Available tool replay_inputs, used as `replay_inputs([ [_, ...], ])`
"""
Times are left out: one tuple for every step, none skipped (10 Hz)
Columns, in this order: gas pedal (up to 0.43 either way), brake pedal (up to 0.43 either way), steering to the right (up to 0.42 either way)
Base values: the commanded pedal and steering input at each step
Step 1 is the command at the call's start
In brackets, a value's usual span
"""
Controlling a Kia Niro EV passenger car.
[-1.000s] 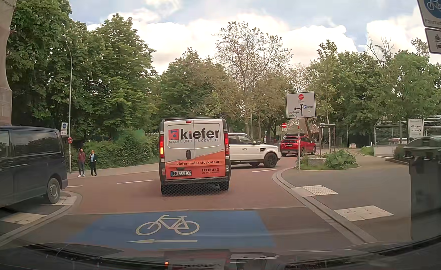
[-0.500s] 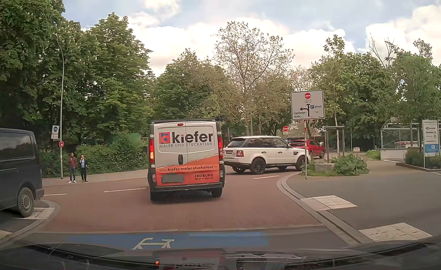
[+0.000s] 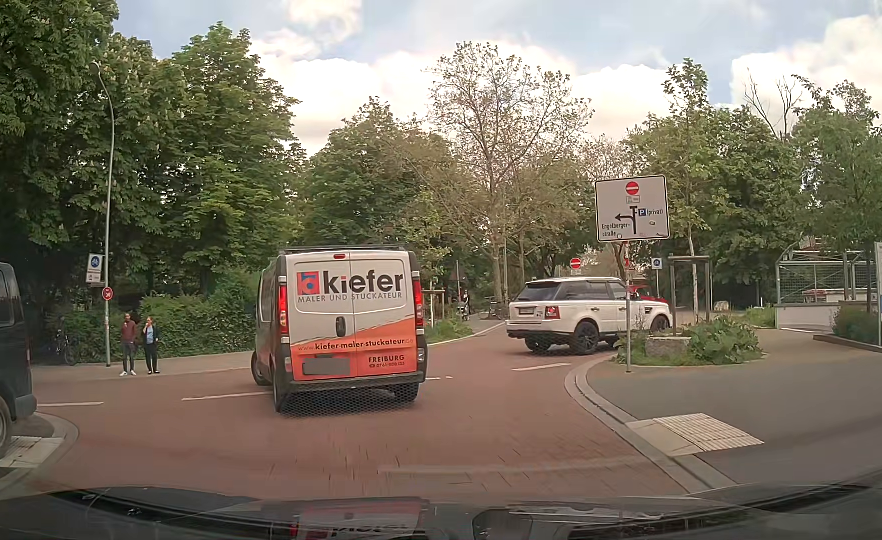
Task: Follow the waypoints while adhering to traffic rules and regulations
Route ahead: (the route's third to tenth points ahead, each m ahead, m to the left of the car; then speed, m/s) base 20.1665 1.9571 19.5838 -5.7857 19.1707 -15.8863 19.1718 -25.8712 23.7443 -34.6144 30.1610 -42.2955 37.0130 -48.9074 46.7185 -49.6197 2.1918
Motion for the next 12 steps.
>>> replay_inputs([
  [0.0,0.0,-0.011],
  [0.0,0.0,-0.012],
  [0.02,0.0,-0.012],
  [0.087,0.0,-0.012],
  [0.098,0.0,-0.011],
  [0.11,0.0,-0.01],
  [0.11,0.0,-0.008],
  [0.11,0.0,-0.005],
  [0.11,0.0,-0.003],
  [0.098,0.0,0.0],
  [0.098,0.0,0.004],
  [0.098,0.0,0.009],
])
